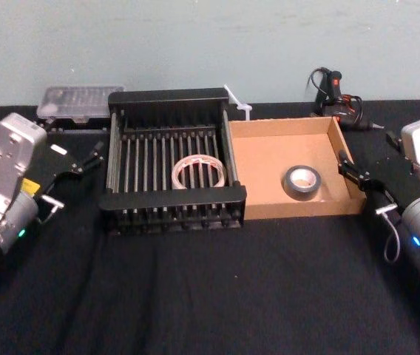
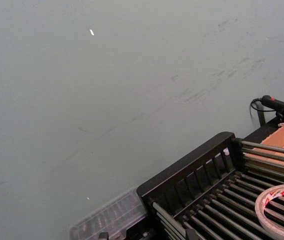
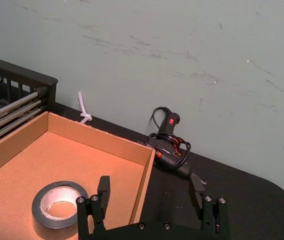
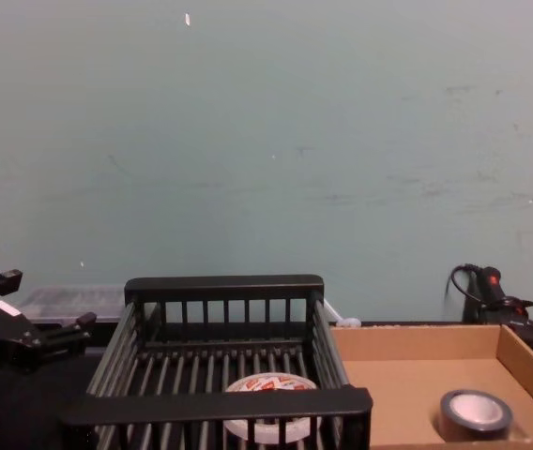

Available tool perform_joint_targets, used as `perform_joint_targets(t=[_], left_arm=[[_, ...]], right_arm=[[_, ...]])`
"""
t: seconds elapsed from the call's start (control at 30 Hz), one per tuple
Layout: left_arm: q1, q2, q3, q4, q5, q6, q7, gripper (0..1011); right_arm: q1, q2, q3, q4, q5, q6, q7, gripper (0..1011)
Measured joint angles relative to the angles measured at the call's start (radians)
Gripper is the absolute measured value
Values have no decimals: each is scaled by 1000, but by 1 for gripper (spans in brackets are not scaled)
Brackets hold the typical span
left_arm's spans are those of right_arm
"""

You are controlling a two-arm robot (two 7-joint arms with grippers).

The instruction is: Pick up the white tape and place it into the black box , Pick up the silver tape and place it into the brown box.

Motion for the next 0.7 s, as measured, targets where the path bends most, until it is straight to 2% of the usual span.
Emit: perform_joint_targets(t=[0.7], left_arm=[[0, 0, 0, 0, 0, 0, 0, 1001]], right_arm=[[1, 3, -4, 0, 1, 2, 1, 1002]])
